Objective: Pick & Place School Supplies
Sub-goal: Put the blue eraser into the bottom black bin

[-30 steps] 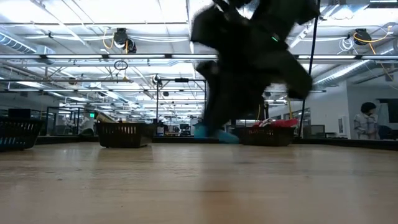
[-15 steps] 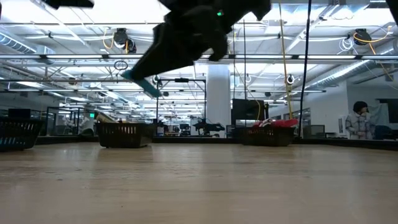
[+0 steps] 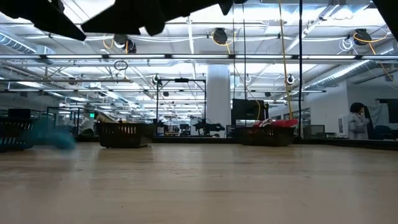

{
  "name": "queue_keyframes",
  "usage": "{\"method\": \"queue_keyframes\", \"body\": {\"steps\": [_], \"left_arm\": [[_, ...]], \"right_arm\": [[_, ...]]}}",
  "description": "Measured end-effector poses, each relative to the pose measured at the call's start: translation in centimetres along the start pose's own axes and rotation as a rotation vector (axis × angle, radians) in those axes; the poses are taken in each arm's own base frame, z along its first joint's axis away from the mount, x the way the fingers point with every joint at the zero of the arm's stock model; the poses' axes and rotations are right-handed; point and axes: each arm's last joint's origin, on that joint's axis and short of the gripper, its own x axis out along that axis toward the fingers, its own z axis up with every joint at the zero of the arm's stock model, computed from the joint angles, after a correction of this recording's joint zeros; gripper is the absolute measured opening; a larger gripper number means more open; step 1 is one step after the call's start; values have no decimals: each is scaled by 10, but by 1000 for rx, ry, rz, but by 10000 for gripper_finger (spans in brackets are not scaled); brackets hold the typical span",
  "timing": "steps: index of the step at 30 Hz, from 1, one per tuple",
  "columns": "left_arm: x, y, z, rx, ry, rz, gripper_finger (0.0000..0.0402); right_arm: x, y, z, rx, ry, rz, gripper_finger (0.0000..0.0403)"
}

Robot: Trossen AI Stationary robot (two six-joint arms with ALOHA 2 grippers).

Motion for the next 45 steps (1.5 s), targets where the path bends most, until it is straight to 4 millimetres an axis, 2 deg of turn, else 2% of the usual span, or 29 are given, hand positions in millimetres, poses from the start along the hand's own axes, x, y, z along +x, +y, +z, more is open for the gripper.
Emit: {"method": "queue_keyframes", "body": {"steps": [6, 10, 13, 17, 21, 25, 29, 34, 39, 42, 45], "left_arm": [[-6, -8, -11, -18, 0, -24, 225], [-7, -11, -25, -78, 12, -42, 225], [-3, -15, -41, -124, 35, -89, 225], [4, -25, -56, -220, 55, -249, 225], [12, -38, -65, -302, 105, -414, 225], [19, -56, -70, -309, 200, -481, 225], [25, -77, -65, -286, 273, -506, 225], [28, -95, -54, -287, 386, -472, 226], [39, -101, -56, -321, 462, -415, 240], [51, -102, -61, -361, 512, -373, 261], [63, -103, -65, -397, 583, -384, 284]], "right_arm": [[-2, -8, 2, -15, -23, -32, 5], [-3, -7, -1, -14, 27, -29, 4], [-4, 1, -7, 17, 102, 28, 3], [-5, 15, -11, 68, 164, 141, 2], [-8, 26, -14, 131, 232, 214, 1], [-10, 33, -16, 169, 285, 236, 6], [-14, 37, -24, 237, 386, 262, 44], [-22, 44, -36, 225, 582, 239, 136], [-29, 58, -37, 230, 679, 265, 220], [-35, 67, -37, 208, 744, 267, 243], [-38, 75, -37, 216, 781, 279, 247]]}}
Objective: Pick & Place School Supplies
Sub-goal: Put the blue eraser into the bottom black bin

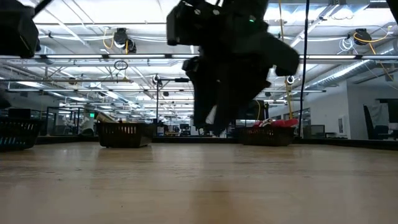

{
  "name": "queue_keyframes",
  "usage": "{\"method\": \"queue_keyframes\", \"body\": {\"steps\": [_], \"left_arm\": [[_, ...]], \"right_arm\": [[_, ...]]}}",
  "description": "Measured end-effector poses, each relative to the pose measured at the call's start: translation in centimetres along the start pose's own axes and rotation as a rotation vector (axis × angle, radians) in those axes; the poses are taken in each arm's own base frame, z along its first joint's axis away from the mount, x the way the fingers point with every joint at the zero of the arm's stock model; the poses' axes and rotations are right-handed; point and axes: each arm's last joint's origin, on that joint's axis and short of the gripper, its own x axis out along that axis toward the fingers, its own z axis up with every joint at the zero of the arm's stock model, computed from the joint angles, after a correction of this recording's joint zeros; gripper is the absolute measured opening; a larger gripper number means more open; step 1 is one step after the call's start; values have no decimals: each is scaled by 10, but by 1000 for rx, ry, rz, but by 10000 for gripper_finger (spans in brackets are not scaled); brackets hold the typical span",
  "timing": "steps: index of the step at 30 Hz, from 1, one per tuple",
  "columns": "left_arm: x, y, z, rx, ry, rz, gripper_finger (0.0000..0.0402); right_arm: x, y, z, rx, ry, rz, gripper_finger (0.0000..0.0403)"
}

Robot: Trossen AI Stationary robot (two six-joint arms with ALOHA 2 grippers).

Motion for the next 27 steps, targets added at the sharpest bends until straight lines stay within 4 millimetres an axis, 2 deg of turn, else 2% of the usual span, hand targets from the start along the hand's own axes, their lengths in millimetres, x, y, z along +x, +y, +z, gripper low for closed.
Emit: {"method": "queue_keyframes", "body": {"steps": [6, 13, 17, 20, 27], "left_arm": [[17, -3, 8, -58, 37, -60, 311], [17, 0, 9, -66, 87, 21, 279], [18, 2, 4, -68, 113, 59, 255], [23, 3, -1, -61, 121, 91, 242], [28, 5, -5, -53, 133, 114, 239]], "right_arm": [[12, 23, -20, 9, 82, 25, 238], [25, 42, -46, 50, 111, -17, 227], [20, 51, -56, 73, 62, -58, 226], [9, 57, -65, 88, 21, -64, 226], [-14, 65, -82, 132, -71, -137, 226]]}}
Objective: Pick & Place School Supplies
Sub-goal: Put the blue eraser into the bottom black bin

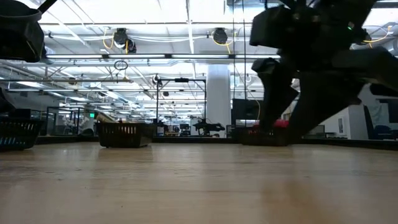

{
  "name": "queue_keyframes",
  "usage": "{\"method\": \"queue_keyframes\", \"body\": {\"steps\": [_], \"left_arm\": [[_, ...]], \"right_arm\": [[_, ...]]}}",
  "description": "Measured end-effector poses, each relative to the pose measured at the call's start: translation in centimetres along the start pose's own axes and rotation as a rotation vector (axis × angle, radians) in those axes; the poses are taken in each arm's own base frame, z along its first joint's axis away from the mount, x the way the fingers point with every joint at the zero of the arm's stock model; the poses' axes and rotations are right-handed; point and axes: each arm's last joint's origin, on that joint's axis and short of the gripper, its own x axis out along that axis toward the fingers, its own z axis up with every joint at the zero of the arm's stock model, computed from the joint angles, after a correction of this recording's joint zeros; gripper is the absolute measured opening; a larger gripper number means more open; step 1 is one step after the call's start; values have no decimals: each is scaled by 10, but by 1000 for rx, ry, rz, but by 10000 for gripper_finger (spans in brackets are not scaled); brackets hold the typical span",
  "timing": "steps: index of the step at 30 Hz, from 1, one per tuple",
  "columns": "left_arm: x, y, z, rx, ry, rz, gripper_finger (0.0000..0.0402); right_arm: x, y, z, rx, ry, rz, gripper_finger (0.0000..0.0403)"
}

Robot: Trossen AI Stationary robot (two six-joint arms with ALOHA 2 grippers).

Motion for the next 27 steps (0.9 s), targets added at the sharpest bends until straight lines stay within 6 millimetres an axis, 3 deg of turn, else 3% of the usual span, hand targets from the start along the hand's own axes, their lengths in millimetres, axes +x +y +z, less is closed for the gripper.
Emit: {"method": "queue_keyframes", "body": {"steps": [4, 17, 27], "left_arm": [[0, 0, -2, 11, 7, 9, 232], [3, -2, -14, 41, -36, 41, 220], [11, -4, -13, 12, -71, 77, 139]], "right_arm": [[-7, 2, -10, 26, -22, -24, 226], [-18, 18, -15, 11, -72, -102, 226], [-21, 25, -16, -5, -87, -148, 212]]}}
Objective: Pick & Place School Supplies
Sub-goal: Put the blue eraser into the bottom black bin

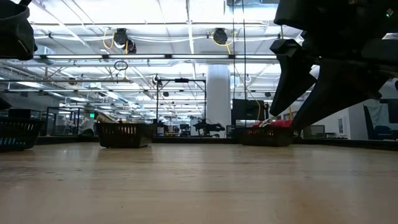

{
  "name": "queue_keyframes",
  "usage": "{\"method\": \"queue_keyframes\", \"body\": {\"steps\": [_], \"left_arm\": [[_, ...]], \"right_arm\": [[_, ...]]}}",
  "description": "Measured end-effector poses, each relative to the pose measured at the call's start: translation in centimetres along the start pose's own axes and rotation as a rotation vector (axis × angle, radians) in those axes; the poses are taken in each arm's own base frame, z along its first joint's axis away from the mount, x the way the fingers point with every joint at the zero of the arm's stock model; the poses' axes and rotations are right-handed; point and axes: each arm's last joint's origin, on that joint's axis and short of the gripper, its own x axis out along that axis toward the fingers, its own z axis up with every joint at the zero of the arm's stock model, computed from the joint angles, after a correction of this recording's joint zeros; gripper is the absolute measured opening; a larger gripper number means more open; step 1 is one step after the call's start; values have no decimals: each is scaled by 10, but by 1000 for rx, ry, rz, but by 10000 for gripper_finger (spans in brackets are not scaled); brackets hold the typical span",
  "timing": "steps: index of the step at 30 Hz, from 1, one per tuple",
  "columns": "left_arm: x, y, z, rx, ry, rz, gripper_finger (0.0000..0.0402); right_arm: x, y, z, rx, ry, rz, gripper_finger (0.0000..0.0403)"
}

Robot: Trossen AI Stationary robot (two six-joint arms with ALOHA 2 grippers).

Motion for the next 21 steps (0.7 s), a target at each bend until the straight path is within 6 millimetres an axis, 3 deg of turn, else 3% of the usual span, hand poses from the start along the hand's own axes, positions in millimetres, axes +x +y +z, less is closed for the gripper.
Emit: {"method": "queue_keyframes", "body": {"steps": [5, 11, 15, 18, 21], "left_arm": [[2, 1, 0, -50, -17, 14, 50], [-7, 3, 6, -72, -19, 3, 44], [-27, 10, 11, -103, -43, 17, 36], [-38, 20, 14, -111, -52, 103, 1], [-53, 15, 21, -121, -64, 132, 2]], "right_arm": [[0, -1, 0, -1, 0, -16, 200], [0, -1, 0, -2, 0, -16, 191], [0, -1, 0, 0, -2, -16, 187], [0, 0, 1, 4, -9, -14, 187], [0, 0, 2, 7, -14, -14, 187]]}}
